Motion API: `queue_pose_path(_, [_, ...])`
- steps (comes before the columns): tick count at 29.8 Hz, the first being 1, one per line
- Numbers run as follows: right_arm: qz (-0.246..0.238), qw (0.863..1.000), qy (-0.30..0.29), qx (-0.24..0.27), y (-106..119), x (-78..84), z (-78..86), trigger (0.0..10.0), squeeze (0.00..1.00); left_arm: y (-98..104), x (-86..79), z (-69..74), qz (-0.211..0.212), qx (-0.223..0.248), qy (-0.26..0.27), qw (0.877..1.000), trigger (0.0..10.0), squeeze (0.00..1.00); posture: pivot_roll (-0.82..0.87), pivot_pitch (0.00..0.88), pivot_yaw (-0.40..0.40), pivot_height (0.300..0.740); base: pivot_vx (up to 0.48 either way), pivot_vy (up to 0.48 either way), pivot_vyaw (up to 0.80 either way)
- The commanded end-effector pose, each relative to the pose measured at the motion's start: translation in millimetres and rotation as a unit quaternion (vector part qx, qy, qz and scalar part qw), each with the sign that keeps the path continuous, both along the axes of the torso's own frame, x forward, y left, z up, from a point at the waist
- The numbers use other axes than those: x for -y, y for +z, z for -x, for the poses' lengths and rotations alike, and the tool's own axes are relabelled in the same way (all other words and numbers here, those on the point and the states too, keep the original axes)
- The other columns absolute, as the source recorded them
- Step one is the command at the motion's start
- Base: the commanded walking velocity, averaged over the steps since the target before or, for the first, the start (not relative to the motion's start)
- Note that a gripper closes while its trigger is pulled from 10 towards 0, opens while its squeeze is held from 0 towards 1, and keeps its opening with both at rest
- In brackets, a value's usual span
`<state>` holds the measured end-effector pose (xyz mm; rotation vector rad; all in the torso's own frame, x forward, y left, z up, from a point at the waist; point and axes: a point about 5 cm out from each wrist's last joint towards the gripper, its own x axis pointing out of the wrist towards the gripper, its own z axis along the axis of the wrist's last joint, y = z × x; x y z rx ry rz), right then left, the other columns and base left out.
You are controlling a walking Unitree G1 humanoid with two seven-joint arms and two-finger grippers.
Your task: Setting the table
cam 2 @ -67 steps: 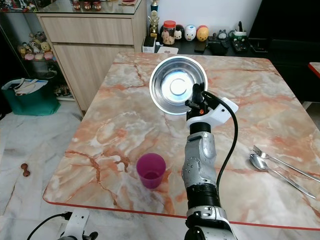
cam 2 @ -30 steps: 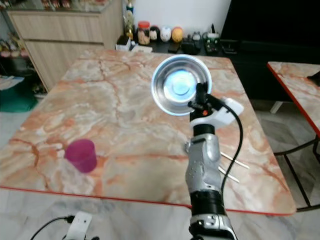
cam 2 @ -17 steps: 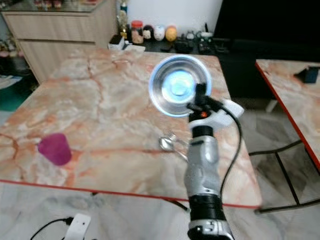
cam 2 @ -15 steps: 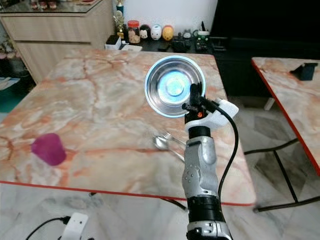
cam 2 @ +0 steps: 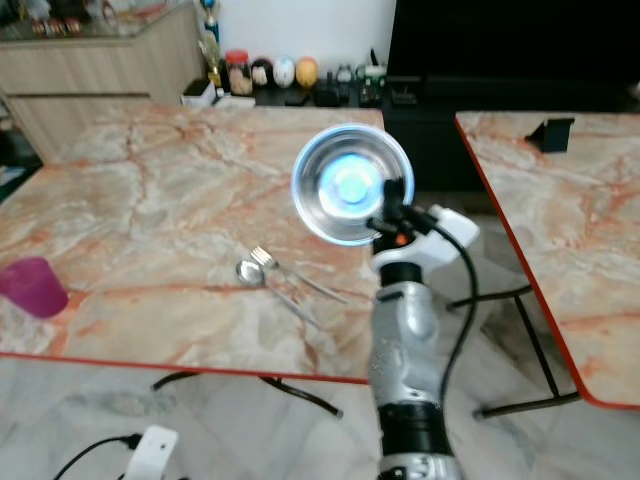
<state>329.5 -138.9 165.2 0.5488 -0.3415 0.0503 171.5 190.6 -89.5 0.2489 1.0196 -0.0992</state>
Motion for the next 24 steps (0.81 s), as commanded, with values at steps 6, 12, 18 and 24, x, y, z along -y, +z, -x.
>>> queue_pose_path(6, [0.002,1.0,0.012,0.009,5.0,-9.9,0.3,10.0,0.0,1.2,-6.2,-0.7,-0.012,0.003,-0.005,1.0,10.0,0.0,-0.01,0.0,-0.013,0.731,0.0,-0.287,0.0])
queue_pose_path(12, [0.003,1.0,0.007,0.005,2.8,-7.5,2.3,10.0,0.0,1.0,-6.1,-0.1,-0.011,0.002,-0.005,1.0,10.0,0.0,-0.01,0.0,-0.015,0.731,0.0,-0.286,0.0])
queue_pose_path(18, [0.006,1.0,0.002,-0.002,-1.4,-5.3,6.1,10.0,0.0,0.3,-5.4,1.4,-0.009,-0.001,-0.01,1.0,10.0,0.0,-0.02,0.0,-0.014,0.731,0.0,-0.286,0.0])
queue_pose_path(24, [0.022,1.0,-0.002,0.001,1.1,-5.7,5.4,10.0,0.0,0.4,-5.5,1.2,-0.01,0.0,-0.012,1.0,10.0,0.0,-0.02,0.0,-0.013,0.731,0.0,-0.285,0.0])
